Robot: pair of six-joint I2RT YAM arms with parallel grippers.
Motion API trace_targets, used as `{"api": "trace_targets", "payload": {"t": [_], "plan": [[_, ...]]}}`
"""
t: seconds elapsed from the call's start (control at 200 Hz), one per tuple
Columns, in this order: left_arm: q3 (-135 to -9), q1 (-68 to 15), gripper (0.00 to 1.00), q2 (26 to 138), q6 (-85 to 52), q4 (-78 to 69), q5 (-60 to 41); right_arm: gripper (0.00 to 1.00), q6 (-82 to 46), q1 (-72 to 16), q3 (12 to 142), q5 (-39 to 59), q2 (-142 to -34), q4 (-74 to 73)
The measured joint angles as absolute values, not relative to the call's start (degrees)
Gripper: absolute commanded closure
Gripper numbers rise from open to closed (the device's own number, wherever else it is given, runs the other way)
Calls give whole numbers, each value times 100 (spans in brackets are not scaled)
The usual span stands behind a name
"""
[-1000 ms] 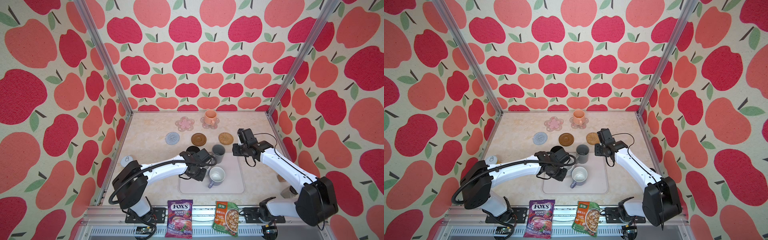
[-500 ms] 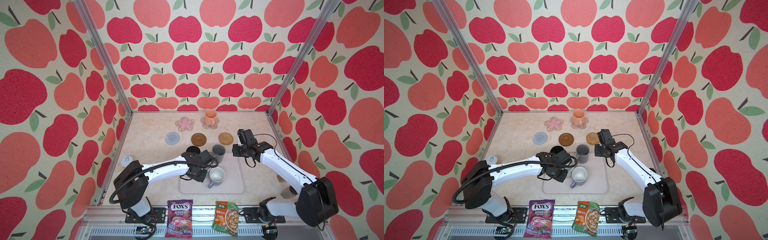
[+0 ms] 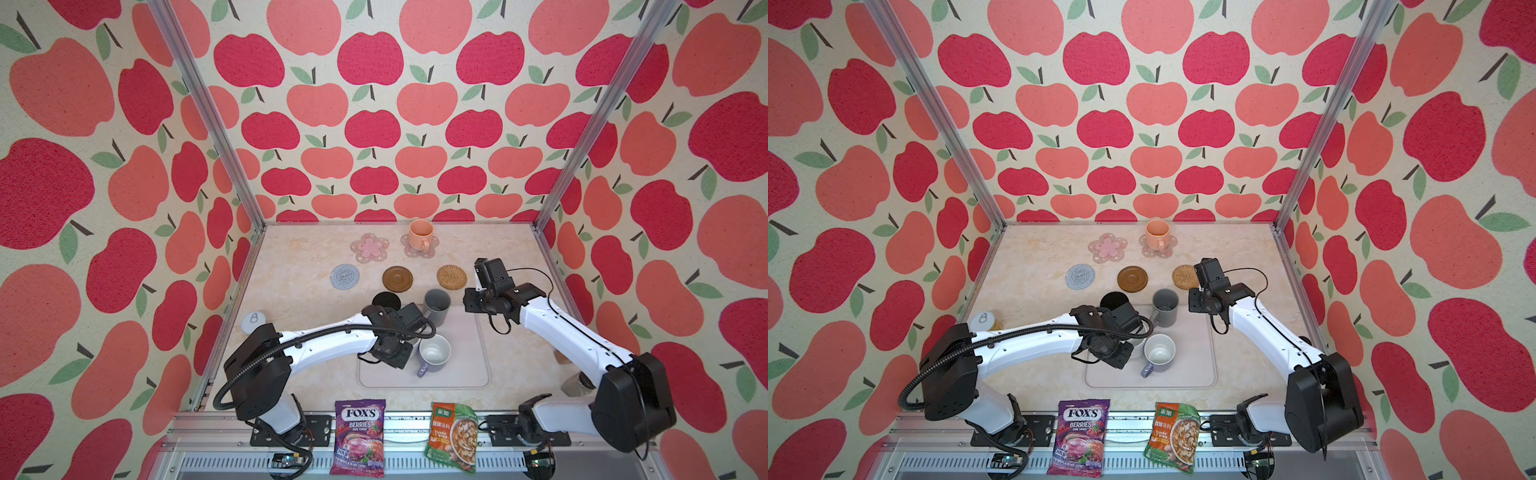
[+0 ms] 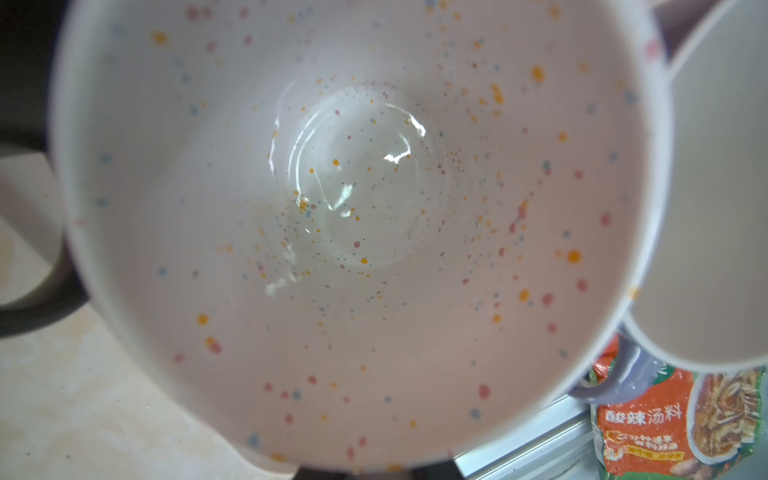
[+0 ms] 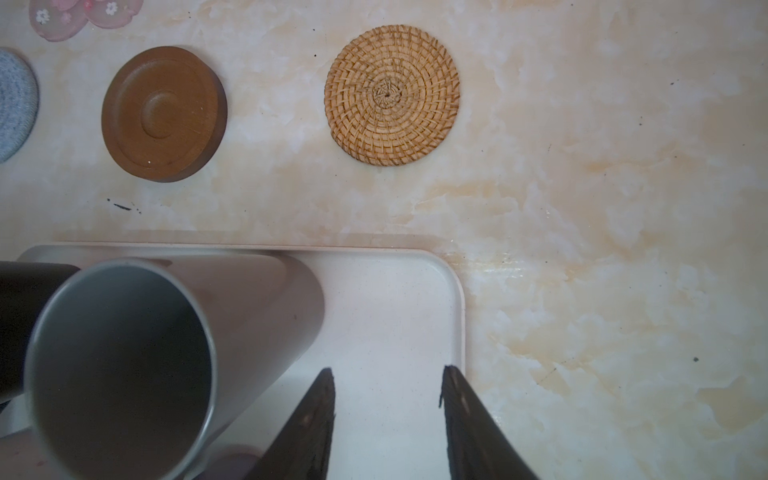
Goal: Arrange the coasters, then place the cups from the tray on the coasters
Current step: 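Close left gripper on the white speckled mug rim and lift it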
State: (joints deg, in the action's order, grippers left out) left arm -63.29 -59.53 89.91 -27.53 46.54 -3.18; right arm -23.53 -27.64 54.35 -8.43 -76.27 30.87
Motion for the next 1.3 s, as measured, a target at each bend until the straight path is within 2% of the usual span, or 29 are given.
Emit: {"api": "trace_targets", "payload": {"t": [0.395,0.89,0.996,1.236,1.301], "plan": [[-6322,-5988,100,8687,-2757,5127,-336,55,-2414,-2764,5435,-784,-7662,3081],[-5874,-6066,100,8370,-2864,4984,-346,55,-2414,-2775,5435,-740,-7717,3015],[-5704,-6086,91,8263,-2928,4836,-390,55,-2416,-2775,5426,-738,-7717,2995],[-5564,-6143,82,8250,-3052,4644,-458,55,-2436,-2775,5365,-731,-7717,2982],[-5557,-6143,71,8254,-3057,4595,-486,55,-2436,-2775,5365,-738,-7717,2982]]}}
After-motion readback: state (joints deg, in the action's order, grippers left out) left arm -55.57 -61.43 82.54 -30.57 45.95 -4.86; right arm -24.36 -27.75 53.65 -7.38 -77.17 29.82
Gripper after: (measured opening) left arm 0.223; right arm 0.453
